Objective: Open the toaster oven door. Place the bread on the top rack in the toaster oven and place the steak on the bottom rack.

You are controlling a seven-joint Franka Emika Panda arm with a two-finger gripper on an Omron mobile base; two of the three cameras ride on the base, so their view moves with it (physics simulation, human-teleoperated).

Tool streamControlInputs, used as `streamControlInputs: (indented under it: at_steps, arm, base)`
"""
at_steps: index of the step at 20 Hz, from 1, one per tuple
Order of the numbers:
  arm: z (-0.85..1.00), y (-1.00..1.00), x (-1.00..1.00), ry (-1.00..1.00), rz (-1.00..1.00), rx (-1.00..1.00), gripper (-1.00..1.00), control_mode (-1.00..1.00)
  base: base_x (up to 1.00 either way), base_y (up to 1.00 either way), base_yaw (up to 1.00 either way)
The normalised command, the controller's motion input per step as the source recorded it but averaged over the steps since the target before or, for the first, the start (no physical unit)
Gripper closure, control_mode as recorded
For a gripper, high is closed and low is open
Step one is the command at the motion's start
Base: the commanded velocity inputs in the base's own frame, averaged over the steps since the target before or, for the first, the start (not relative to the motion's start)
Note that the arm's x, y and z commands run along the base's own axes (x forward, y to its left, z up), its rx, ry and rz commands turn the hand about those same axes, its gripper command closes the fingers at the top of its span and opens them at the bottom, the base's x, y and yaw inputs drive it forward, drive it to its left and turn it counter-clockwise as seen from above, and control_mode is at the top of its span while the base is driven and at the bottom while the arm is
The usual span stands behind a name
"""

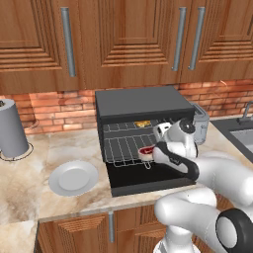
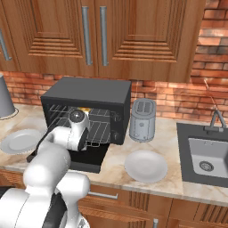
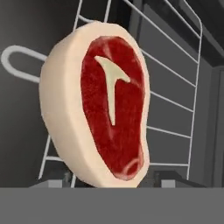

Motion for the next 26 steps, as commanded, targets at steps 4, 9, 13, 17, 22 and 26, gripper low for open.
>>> streamControlInputs:
  at_steps: [4,9,13,17,22,26]
  arm:
    - [0.43,-0.01,-0.35,0.0,0.0,0.03,-1.0,-1.0]
    - [0.51,0.08,-0.5,0.0,0.03,0.0,-1.0,-1.0]
    - [0.32,0.28,-0.89,0.06,0.23,-0.04,-1.0,-1.0]
    - [0.0,0.29,-0.89,0.17,0.48,-0.24,-1.0,-1.0]
    - [0.0,0.29,-0.2,0.21,0.52,-0.35,-1.0,-1.0]
    - [-0.24,0.11,0.07,0.1,0.56,-0.29,-1.0,-1.0]
  base:
    - [0.0,0.0,0.0]
    - [0.0,0.0,0.0]
    - [0.0,0.0,0.0]
    - [0.0,0.0,0.0]
    - [0.0,0.0,0.0]
    - [0.0,0.0,0.0]
